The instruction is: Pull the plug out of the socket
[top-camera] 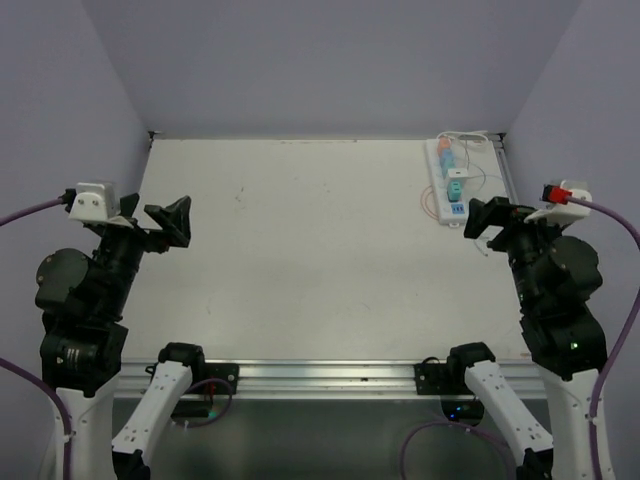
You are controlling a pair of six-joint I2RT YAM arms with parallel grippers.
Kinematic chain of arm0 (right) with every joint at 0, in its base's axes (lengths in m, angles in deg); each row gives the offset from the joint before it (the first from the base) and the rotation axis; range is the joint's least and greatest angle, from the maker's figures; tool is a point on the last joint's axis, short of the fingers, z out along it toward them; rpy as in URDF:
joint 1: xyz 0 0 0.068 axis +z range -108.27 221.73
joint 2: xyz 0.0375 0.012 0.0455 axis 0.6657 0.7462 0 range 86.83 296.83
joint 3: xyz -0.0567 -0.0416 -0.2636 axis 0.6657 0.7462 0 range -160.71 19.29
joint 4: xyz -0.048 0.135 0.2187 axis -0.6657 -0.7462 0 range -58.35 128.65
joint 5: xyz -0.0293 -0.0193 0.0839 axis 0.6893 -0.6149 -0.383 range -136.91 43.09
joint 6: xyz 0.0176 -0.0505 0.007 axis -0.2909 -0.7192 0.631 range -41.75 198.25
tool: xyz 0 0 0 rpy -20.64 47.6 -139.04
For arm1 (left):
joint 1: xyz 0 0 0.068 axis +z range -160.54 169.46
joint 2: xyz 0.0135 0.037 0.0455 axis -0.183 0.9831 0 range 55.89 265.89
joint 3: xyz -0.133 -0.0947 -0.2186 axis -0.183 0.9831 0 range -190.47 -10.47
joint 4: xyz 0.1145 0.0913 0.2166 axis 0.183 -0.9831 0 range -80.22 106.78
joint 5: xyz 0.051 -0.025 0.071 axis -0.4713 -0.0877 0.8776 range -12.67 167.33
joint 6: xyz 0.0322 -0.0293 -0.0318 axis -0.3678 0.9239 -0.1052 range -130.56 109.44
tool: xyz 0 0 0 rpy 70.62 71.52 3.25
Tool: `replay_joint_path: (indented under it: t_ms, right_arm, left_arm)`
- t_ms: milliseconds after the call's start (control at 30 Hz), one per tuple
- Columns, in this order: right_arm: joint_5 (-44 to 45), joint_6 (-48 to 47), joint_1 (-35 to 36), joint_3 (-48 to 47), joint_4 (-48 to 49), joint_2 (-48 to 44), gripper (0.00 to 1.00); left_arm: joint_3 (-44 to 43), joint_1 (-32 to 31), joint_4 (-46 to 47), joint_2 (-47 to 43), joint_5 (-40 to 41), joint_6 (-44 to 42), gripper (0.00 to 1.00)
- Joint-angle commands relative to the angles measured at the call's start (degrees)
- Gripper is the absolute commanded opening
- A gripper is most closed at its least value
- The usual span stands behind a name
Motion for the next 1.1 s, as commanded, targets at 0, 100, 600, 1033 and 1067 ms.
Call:
replay_joint_path:
  t_ms: [0, 100, 600, 1033, 1067]
  right_arm:
    - [3.99, 1.64, 0.11, 0.62, -1.97, 4.83, 0.99]
    - [6.01, 1.91, 0.11, 4.29, -1.45, 8.87, 0.99]
    - [8.56, 4.11, -0.5, 13.37, 16.3, 38.81, 0.99]
    - [4.7, -2.57, -7.09, 0.89, 21.32, 62.22, 0.99]
    - [4.0, -2.49, -7.7, 0.1, 21.15, 64.32, 0.99]
  left_arm:
    - [3.5, -0.33, 4.28, -0.58, -0.66, 0.79, 1.0]
    - [7.36, -0.33, 6.21, -0.93, -1.18, 1.4, 1.0]
    - [30.84, -2.17, 19.92, -2.08, -3.29, 5.19, 1.0]
    - [39.38, -8.77, 22.92, -4.18, 0.91, 6.95, 1.0]
    - [38.94, -9.29, 22.4, -4.36, 1.01, 5.9, 1.0]
